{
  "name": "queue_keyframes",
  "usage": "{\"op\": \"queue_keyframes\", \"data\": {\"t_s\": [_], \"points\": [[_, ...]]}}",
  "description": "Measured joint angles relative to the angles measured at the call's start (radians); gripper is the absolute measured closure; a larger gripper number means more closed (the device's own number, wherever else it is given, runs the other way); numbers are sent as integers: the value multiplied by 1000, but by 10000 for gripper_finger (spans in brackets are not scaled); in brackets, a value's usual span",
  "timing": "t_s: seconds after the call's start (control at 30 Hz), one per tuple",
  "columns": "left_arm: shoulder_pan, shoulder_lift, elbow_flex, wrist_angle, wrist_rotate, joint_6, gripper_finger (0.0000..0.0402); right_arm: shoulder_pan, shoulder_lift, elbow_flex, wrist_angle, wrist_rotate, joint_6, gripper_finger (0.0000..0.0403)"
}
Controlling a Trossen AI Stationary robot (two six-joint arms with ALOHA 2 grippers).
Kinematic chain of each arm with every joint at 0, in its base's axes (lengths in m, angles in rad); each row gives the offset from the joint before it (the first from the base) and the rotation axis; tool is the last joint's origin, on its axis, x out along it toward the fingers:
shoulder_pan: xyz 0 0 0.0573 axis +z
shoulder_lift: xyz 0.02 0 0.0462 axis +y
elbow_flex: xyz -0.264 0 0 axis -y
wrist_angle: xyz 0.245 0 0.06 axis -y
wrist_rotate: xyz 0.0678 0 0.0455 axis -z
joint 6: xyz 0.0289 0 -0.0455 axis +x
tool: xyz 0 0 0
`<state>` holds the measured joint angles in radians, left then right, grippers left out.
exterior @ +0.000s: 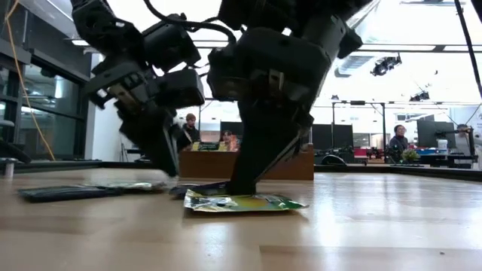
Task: Pick & Place Tea
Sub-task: Put the purple tea bag into the right section of the wooden organizer
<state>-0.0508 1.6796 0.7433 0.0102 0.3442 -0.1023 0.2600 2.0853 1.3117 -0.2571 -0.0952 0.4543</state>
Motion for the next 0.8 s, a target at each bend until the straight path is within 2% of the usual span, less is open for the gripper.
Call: {"op": "queue_keyframes", "data": {"t_s": [0.27, 0.4, 0.57, 0.67, 0.8], "points": [[38, -174, 1, -76, -52, 53, 401, 2, 1, 136, -238, 35, 20, 402], [38, -240, 2, -91, -80, 79, 401, 2, -40, 219, -331, 61, 20, 403], [38, -274, 1, -116, -86, 80, 401, -10, -110, 322, -430, 45, 57, 403], [38, -273, 2, -119, -73, 80, 401, -27, -158, 362, -434, -2, 98, 403], [38, -273, 2, -112, -57, 80, 401, -44, -229, 381, -432, 10, 131, 403]]}}
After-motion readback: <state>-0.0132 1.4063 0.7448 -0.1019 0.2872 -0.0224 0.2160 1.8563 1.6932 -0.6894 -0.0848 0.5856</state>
